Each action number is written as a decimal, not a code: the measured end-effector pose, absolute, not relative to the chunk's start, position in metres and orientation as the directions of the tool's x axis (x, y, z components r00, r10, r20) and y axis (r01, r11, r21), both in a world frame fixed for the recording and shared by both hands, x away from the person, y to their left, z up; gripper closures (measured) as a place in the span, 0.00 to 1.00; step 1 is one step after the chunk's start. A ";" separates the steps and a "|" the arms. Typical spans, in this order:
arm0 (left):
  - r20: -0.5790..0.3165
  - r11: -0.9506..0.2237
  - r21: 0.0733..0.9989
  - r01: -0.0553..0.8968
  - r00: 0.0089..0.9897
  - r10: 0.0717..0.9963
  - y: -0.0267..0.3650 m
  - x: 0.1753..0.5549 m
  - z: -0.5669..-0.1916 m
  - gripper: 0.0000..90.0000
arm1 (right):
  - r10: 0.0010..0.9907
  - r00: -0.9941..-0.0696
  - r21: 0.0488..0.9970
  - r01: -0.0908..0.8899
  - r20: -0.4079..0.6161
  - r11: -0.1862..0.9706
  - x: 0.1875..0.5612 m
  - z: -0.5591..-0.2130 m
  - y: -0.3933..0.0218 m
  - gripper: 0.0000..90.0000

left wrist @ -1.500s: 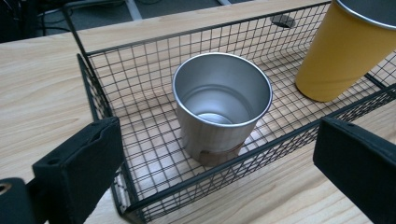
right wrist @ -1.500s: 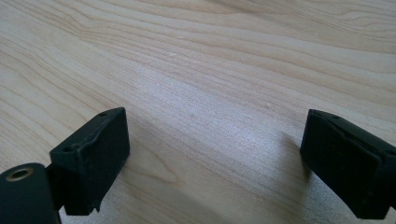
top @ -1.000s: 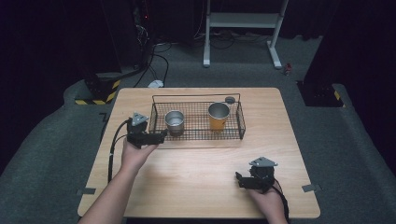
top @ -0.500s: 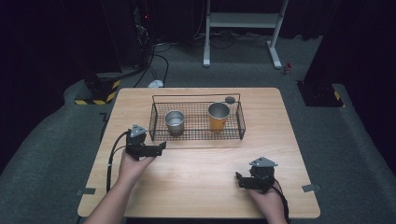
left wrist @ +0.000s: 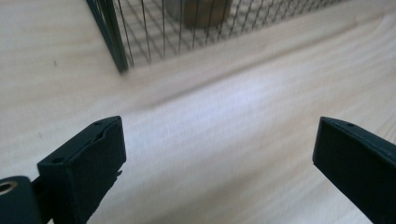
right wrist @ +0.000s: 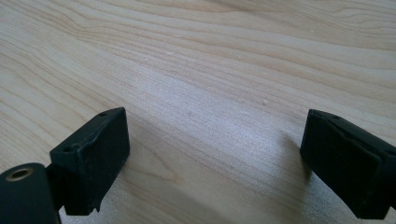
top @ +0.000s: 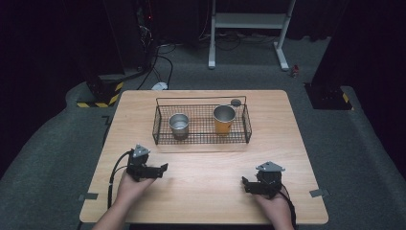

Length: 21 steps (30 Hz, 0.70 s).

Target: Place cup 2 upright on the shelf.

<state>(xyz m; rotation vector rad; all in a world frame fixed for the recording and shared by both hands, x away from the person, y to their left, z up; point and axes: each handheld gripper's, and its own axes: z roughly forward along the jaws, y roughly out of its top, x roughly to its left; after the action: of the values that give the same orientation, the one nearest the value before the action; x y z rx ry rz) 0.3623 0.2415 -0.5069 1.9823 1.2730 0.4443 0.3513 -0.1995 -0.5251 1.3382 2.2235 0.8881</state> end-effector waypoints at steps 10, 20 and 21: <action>-0.018 -0.301 0.724 0.620 0.454 0.891 0.235 0.329 -0.530 0.06 | 0.887 -0.462 0.693 0.636 -0.009 0.338 0.350 -0.525 -0.200 0.09; 0.009 -0.320 0.716 0.621 0.449 0.893 0.232 0.330 -0.530 0.03 | 0.887 -0.463 0.693 0.637 -0.008 0.338 0.351 -0.525 -0.200 0.09; 0.011 -0.323 0.714 0.621 0.451 0.892 0.232 0.330 -0.530 0.03 | 0.887 -0.463 0.693 0.637 -0.008 0.339 0.351 -0.525 -0.200 0.09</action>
<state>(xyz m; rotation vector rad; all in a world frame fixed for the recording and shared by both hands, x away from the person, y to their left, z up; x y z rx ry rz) 0.3299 0.2319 -0.5301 2.0596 1.2605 0.5425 0.3505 -0.1996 -0.5251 1.3427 2.2233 0.8889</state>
